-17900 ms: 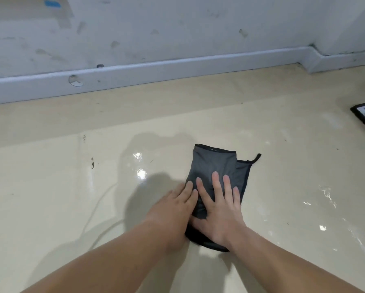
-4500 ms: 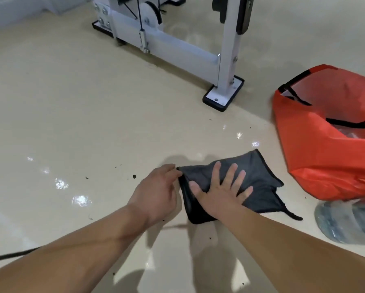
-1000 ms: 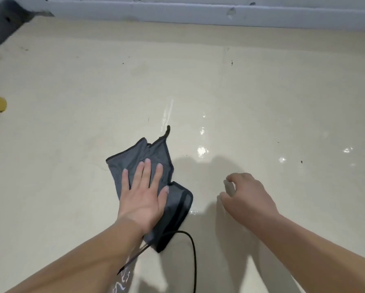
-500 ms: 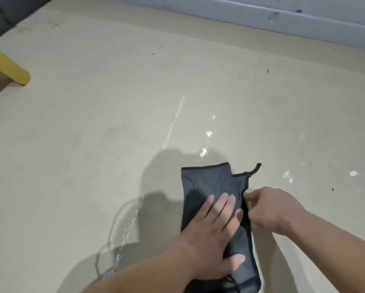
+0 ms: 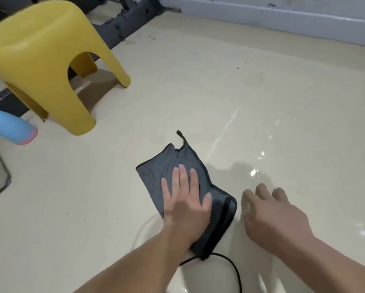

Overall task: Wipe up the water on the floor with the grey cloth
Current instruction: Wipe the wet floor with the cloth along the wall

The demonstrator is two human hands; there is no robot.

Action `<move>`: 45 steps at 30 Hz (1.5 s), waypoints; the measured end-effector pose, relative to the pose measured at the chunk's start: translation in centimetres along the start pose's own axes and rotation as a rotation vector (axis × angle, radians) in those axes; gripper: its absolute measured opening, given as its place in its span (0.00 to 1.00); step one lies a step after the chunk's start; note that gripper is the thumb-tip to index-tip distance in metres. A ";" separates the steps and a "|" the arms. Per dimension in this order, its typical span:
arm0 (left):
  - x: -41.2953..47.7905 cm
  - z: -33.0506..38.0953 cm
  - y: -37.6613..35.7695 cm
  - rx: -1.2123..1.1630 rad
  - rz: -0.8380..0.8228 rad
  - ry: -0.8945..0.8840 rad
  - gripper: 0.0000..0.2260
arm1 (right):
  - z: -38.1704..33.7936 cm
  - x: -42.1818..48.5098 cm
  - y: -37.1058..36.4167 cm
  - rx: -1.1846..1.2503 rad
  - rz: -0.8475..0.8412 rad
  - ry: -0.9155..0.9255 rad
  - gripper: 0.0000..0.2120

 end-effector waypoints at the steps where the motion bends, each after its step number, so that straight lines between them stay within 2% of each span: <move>1: -1.1 -0.2 -0.2 0.000 0.002 -0.048 0.34 | -1.1 0.6 -0.1 -0.045 -0.004 0.002 0.19; 4: -1.6 -2.5 0.0 0.038 -0.053 -0.281 0.34 | -2.9 1.7 -0.6 -0.027 -0.186 -0.056 0.29; 6: 1.1 -5.0 0.3 0.074 -0.030 -0.370 0.33 | -3.2 2.6 -0.9 -0.022 -0.241 -0.044 0.37; 8: 4.8 -6.7 0.5 0.081 -0.059 -0.270 0.31 | -2.9 3.0 -1.0 -0.069 -0.268 -0.044 0.41; 12: 10.1 -7.5 1.4 0.139 -0.101 0.140 0.30 | -2.5 2.9 -0.9 -0.032 -0.289 -0.058 0.43; 16: 11.8 -4.0 2.3 0.054 -0.185 0.280 0.31 | -2.3 2.7 -0.9 -0.009 -0.302 -0.046 0.41; 18: 11.7 -1.5 2.2 -0.005 -0.189 0.256 0.32 | -2.2 2.9 -0.3 0.030 -0.321 -0.056 0.39; 20: 11.1 1.6 2.2 -0.015 -0.149 0.126 0.32 | -1.7 3.6 0.8 0.107 -0.341 -0.058 0.32; 22: 9.5 5.3 2.2 -0.009 -0.094 -0.071 0.32 | 0.1 3.6 2.0 0.336 -0.339 -0.053 0.17; 24: 7.4 8.9 2.1 -0.014 -0.052 -0.251 0.31 | 2.6 2.0 3.0 0.555 -0.188 -0.070 0.04; 25: 6.3 10.3 2.0 -0.016 -0.034 -0.310 0.31 | 4.0 0.6 3.2 0.596 -0.066 -0.085 0.06; 27: 4.3 13.0 1.9 0.003 -0.011 -0.390 0.32 | 6.9 -2.9 3.6 0.528 0.184 -0.129 0.11; 29: 1.6 15.9 1.8 0.026 -0.031 -0.466 0.33 | 10.2 -6.8 3.1 0.477 0.245 -0.168 0.11; 35: -10.6 27.2 1.2 0.183 -0.089 -0.750 0.33 | 20.5 -16.6 0.7 0.367 0.047 -0.411 0.07; 38: -18.6 32.1 0.3 0.159 -0.084 -0.925 0.34 | 24.6 -22.2 0.1 0.410 -0.083 -0.543 0.04; 42: -30.1 36.5 0.0 0.197 -0.110 -1.252 0.36 | 29.9 -31.4 -1.7 0.354 -0.304 -0.601 0.09; 45: -35.9 38.3 0.3 0.201 -0.133 -1.538 0.35 | 33.2 -38.2 -3.0 0.300 -0.377 -0.614 0.09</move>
Point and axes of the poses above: each hand's wrist, its own x-axis towards the middle knuckle, its own y-axis out of the back of the hand, z = x × y, the point moved 2 cm from there along x, towards the middle knuckle, and after that the axes turned 12 degrees about x, right-handed, at the moved point
